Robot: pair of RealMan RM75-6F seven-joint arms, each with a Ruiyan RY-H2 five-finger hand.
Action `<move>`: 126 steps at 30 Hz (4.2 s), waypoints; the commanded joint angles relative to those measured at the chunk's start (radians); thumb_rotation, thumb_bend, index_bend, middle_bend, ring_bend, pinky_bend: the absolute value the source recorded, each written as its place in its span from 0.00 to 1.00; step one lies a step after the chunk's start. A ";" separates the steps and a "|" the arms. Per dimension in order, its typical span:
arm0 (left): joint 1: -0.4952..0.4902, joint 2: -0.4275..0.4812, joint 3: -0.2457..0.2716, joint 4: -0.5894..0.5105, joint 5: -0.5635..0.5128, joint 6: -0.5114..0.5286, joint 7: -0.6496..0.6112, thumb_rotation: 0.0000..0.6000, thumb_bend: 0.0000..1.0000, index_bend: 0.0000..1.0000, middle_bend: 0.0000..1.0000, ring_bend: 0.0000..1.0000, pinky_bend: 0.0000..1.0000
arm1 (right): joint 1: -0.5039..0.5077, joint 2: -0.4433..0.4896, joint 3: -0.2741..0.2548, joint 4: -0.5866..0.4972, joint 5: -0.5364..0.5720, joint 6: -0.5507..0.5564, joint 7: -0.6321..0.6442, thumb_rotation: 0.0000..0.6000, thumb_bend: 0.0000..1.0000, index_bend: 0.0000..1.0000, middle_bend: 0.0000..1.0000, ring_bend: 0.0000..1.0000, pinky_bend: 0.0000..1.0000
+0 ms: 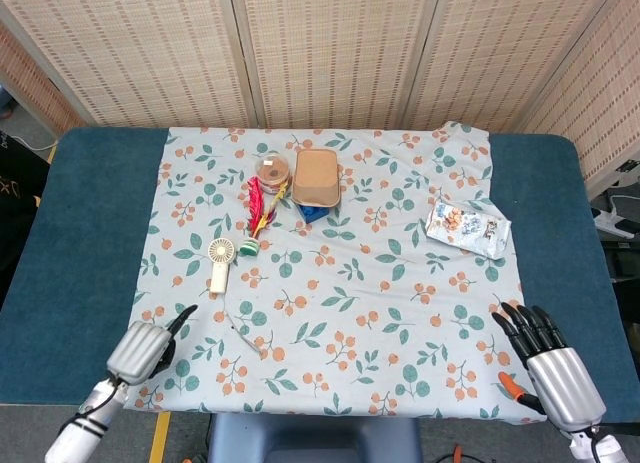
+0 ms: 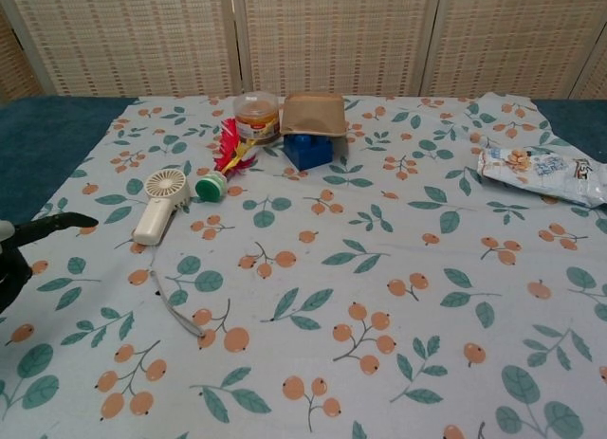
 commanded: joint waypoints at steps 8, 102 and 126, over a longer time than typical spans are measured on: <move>-0.131 -0.121 -0.083 0.151 -0.114 -0.098 0.007 1.00 0.80 0.00 0.90 0.80 1.00 | 0.017 -0.021 0.030 0.010 0.072 -0.035 -0.026 1.00 0.18 0.00 0.00 0.00 0.00; -0.296 -0.154 -0.015 0.231 -0.387 -0.220 0.178 1.00 0.82 0.00 0.91 0.81 1.00 | 0.021 0.000 0.031 -0.017 0.124 -0.029 -0.043 1.00 0.18 0.00 0.00 0.00 0.00; 0.249 0.282 0.317 -0.187 0.117 0.674 -0.093 0.96 0.42 0.00 0.00 0.00 0.12 | -0.033 0.050 -0.047 -0.040 -0.054 0.081 0.017 1.00 0.18 0.00 0.00 0.00 0.00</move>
